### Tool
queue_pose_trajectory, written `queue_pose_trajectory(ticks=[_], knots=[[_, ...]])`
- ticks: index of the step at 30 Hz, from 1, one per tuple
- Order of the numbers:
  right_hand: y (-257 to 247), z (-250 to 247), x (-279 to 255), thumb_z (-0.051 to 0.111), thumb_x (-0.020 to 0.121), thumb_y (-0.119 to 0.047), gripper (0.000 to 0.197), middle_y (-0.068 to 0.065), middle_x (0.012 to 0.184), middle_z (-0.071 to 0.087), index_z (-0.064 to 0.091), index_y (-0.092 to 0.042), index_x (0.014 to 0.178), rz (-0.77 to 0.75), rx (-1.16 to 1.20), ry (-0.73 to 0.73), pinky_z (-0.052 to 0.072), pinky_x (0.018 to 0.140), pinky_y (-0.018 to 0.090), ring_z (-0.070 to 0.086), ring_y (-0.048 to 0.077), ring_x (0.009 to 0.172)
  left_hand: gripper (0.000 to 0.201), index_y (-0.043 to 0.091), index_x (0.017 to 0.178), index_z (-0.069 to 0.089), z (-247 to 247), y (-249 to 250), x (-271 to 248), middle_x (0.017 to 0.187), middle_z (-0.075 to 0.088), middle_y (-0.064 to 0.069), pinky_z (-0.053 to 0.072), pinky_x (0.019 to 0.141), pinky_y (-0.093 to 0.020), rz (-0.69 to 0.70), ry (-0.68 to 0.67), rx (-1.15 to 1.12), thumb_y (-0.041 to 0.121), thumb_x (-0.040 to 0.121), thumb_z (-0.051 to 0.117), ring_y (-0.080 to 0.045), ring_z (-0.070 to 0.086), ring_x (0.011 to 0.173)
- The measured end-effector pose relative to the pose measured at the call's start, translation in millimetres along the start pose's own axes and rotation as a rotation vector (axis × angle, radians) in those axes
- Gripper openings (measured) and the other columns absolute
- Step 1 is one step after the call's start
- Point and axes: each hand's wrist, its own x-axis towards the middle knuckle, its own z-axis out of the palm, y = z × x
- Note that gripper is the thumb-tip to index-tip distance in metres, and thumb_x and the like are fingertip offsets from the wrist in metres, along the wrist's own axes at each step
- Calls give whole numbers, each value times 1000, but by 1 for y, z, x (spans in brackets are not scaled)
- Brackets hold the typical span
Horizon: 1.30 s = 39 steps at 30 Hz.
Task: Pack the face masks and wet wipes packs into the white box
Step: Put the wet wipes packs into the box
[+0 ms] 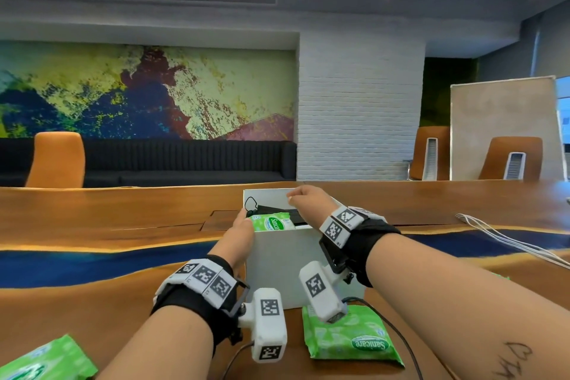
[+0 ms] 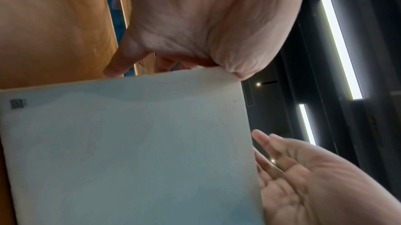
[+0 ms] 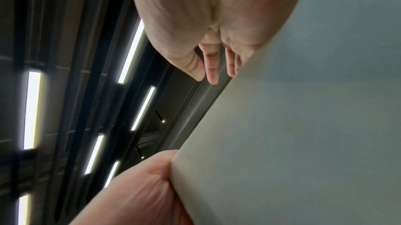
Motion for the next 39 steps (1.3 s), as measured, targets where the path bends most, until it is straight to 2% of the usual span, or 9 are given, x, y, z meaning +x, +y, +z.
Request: queue_pose_trajectory(ticks=[2, 4, 6, 8, 12, 16, 22, 27, 39], knots=[[8, -7, -10, 46, 95, -15, 26, -4, 89, 56, 59, -13, 118, -47, 118, 20, 35, 48, 9, 48, 5, 67, 46, 31, 152, 17, -1, -2, 6, 142, 45, -13, 34, 24, -16, 2, 12, 59, 24, 106, 23, -14, 44, 65], [14, -17, -23, 48, 95, -17, 23, -5, 96, 56, 59, -16, 114, -104, 167, 36, 38, 53, 10, 50, 4, 71, 45, 24, 150, 24, -3, -4, 10, 144, 44, -12, 56, 60, -29, 35, 26, 127, 22, 105, 26, -22, 57, 86], [23, -31, -34, 51, 93, -18, 17, -3, 96, 59, 61, -18, 108, -124, 178, 48, 42, 62, 16, 54, 8, 75, 43, 11, 146, 32, -6, -5, 14, 146, 41, -15, 44, 100, -44, 99, 47, 270, 22, 104, 28, -32, 50, 122], [32, -50, -46, 55, 92, -19, 17, 0, 100, 62, 62, -16, 107, -122, 130, 39, 44, 71, 20, 57, 12, 88, 49, 9, 148, 27, -11, -5, 13, 151, 33, -13, 32, 111, -46, 81, 110, 362, 30, 104, 29, -33, 36, 135], [53, -90, -70, 55, 93, -22, 19, -1, 104, 63, 63, -14, 108, -78, -14, 13, 43, 65, 13, 57, 11, 91, 57, 21, 147, 26, -16, -3, 3, 150, 31, -10, 37, 106, -48, 57, 259, 227, 46, 97, 40, -33, 39, 130], [77, -124, -93, 55, 93, -28, 20, -4, 100, 60, 63, -17, 108, -4, -184, -3, 42, 68, 20, 54, 11, 92, 34, 19, 123, 43, -9, -2, -19, 127, 47, -7, 43, 73, -32, 169, 341, 98, 33, 94, 51, -18, 49, 95], [113, -157, -118, 61, 88, -40, 27, -2, 107, 63, 64, -21, 106, 141, -524, -200, 44, 87, 27, 57, 15, 99, 25, 11, 110, 51, 38, 3, -59, 87, 55, -2, 42, 64, -27, 94, -2, 377, 31, 97, 47, -14, 50, 74], [142, -172, -136, 58, 86, -53, 46, -3, 126, 56, 60, -24, 121, 327, -835, -415, 38, 93, 27, 51, 16, 115, 42, 15, 129, 49, 84, -2, -80, 122, 58, -4, 48, 92, -37, 2, -434, 937, 43, 97, 47, -19, 54, 112], [178, -168, -137, 67, 69, -66, 85, 1, 132, 54, 48, -17, 136, 460, -978, -553, 43, 99, 36, 54, 22, 116, 57, 24, 145, 40, 133, -15, -83, 150, 39, -1, 30, 109, -32, 46, -547, 1344, 49, 95, 48, -22, 35, 137]])
